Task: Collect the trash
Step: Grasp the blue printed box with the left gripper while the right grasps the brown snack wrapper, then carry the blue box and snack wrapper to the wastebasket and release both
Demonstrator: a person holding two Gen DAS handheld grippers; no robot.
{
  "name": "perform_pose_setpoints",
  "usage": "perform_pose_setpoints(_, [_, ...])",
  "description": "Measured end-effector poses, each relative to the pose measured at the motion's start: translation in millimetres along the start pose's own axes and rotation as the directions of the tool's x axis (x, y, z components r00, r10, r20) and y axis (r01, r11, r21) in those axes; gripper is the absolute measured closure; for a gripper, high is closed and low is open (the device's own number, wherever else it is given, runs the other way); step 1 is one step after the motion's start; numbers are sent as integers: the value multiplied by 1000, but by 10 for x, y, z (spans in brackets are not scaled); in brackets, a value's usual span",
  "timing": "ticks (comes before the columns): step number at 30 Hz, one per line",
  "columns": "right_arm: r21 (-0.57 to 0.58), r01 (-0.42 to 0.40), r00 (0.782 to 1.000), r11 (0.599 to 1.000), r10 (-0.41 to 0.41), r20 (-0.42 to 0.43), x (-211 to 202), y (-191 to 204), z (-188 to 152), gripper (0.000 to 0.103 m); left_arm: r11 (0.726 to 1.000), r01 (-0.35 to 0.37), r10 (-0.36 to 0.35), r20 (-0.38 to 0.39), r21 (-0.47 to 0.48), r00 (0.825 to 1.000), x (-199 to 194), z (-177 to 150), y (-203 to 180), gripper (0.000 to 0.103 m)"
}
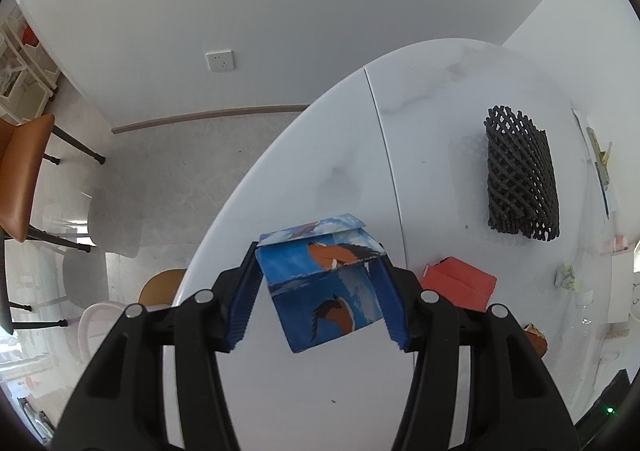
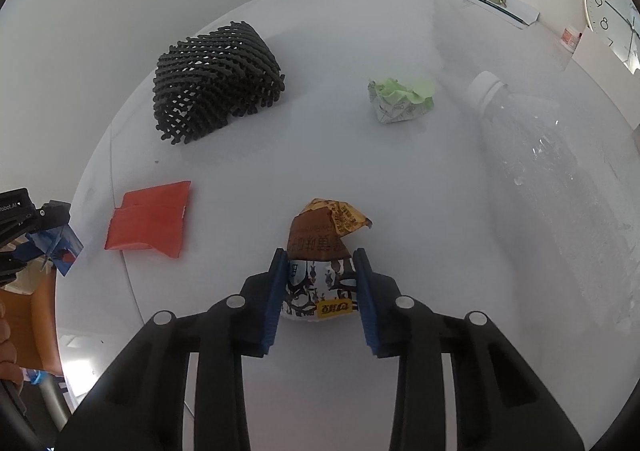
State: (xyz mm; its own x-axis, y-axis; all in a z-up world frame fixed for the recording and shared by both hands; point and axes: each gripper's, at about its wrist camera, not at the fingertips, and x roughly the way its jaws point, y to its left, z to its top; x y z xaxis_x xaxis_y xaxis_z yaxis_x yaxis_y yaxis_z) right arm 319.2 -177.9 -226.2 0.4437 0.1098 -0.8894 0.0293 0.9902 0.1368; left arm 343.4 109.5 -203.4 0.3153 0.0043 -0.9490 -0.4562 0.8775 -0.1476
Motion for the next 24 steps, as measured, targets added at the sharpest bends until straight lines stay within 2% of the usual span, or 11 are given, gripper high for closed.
perform_pose_setpoints(6, [12, -48, 998, 999, 47, 33, -274, -23, -78, 73, 999, 31, -31, 18, 21, 999, -206, -94, 299, 50])
perform_pose_setpoints(11, [-42, -80, 995, 996, 82, 51, -594, 89, -266, 73, 998, 41, -44, 48, 54, 998, -532, -371, 545, 50])
perform_pose_setpoints(18, [-137, -186, 979, 973, 195, 55, -1092, 434, -748, 73, 1000, -5, 2, 106, 30, 994, -1045, -894, 1093, 50])
perform_pose_setpoints(24, [-264, -312, 947, 913, 320, -10, -1429, 976, -1284, 73, 997, -77, 73, 160, 20, 984, -1452, -1383, 1653, 50])
